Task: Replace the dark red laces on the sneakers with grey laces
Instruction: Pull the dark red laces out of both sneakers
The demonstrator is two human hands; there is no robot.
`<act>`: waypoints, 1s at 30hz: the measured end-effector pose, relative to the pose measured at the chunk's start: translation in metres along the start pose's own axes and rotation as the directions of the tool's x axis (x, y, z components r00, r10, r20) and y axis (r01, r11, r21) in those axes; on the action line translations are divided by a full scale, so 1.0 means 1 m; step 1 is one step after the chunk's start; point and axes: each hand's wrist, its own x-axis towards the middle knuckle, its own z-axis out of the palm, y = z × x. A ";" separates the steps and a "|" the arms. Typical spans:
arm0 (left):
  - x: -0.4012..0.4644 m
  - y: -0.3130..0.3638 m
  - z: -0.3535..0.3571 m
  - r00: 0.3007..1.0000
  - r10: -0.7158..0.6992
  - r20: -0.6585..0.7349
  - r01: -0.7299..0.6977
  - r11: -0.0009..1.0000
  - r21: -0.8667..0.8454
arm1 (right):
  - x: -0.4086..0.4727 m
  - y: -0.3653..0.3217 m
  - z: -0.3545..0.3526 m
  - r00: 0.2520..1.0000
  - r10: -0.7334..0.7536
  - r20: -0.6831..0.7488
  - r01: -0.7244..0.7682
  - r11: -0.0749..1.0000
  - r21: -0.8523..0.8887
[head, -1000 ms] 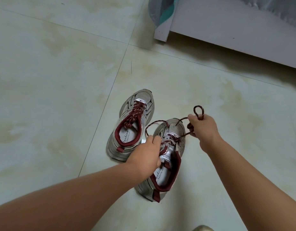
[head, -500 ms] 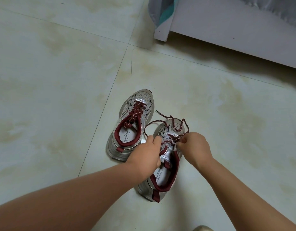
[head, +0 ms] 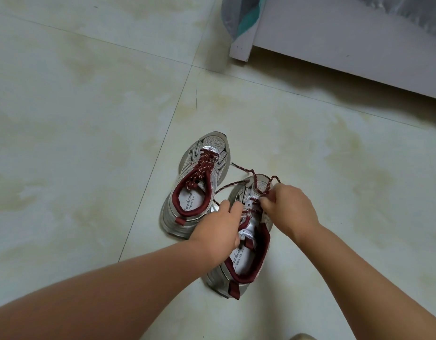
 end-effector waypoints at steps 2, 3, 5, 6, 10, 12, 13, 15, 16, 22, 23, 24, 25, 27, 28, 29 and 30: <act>0.000 0.001 0.000 1.000 -0.006 -0.004 0.006 1.000 -0.008 | -0.003 0.006 0.002 0.990 0.043 0.136 -0.056 0.994 0.092; 0.000 0.001 -0.001 1.000 -0.008 -0.004 0.008 1.000 -0.009 | -0.004 0.008 0.003 0.983 0.046 0.177 -0.069 0.990 0.124; 0.000 0.001 0.000 1.000 -0.009 -0.002 0.009 1.000 -0.010 | -0.003 0.011 0.003 0.987 0.047 0.155 -0.076 0.980 0.183; -0.001 0.001 0.000 1.000 -0.009 0.000 0.009 1.000 -0.013 | -0.002 0.012 0.002 0.993 0.051 0.103 -0.069 0.980 0.185; 0.000 0.001 0.000 1.000 -0.003 0.003 0.003 1.000 -0.018 | -0.005 0.009 -0.001 0.981 -0.028 -0.190 0.008 0.994 -0.107; 0.001 0.001 0.000 1.000 -0.004 0.005 0.004 1.000 -0.013 | -0.006 0.009 0.003 0.989 0.009 -0.149 -0.019 0.998 -0.066; 0.001 0.001 0.000 1.000 -0.005 0.004 0.005 1.000 -0.014 | -0.006 0.010 0.005 0.996 0.066 -0.059 -0.066 0.998 0.000; 0.001 0.001 0.001 1.000 -0.007 0.003 0.007 1.000 -0.017 | -0.003 0.015 0.010 0.979 0.116 0.167 -0.150 0.967 0.204; 0.001 0.001 0.001 1.000 -0.008 0.003 0.008 1.000 -0.018 | -0.003 0.017 0.011 0.970 0.111 0.217 -0.176 0.935 0.307; 0.000 0.000 0.002 1.000 -0.010 -0.005 0.010 0.999 -0.034 | -0.009 0.022 0.001 0.962 0.035 -0.272 -0.065 0.993 -0.101; 0.000 0.000 0.002 1.000 -0.011 -0.005 0.010 0.999 -0.035 | -0.010 0.021 -0.001 0.964 0.032 -0.266 -0.056 0.995 -0.084; 0.000 -0.001 0.003 1.000 -0.012 -0.005 0.012 0.999 -0.036 | -0.010 0.020 0.000 0.978 0.050 -0.200 -0.057 0.998 -0.027; 0.000 -0.001 0.003 1.000 -0.013 -0.004 0.013 0.999 -0.036 | -0.009 0.019 0.002 0.993 0.072 -0.093 -0.067 0.996 0.060; 0.000 -0.001 0.003 1.000 -0.014 -0.004 0.014 0.999 -0.034 | -0.006 0.019 0.009 0.985 0.094 0.145 -0.130 0.954 0.271; 0.001 -0.002 0.003 1.000 -0.013 -0.004 0.013 0.999 -0.032 | -0.006 0.019 0.012 0.976 0.101 0.194 -0.163 0.927 0.338; 0.000 -0.002 0.003 1.000 -0.011 -0.004 0.011 0.999 -0.030 | -0.006 0.019 0.013 0.975 0.114 0.190 -0.178 0.915 0.363; 0.000 -0.002 0.004 1.000 -0.011 -0.004 0.010 0.999 -0.030 | -0.005 0.019 0.011 0.981 0.137 0.140 -0.178 0.918 0.355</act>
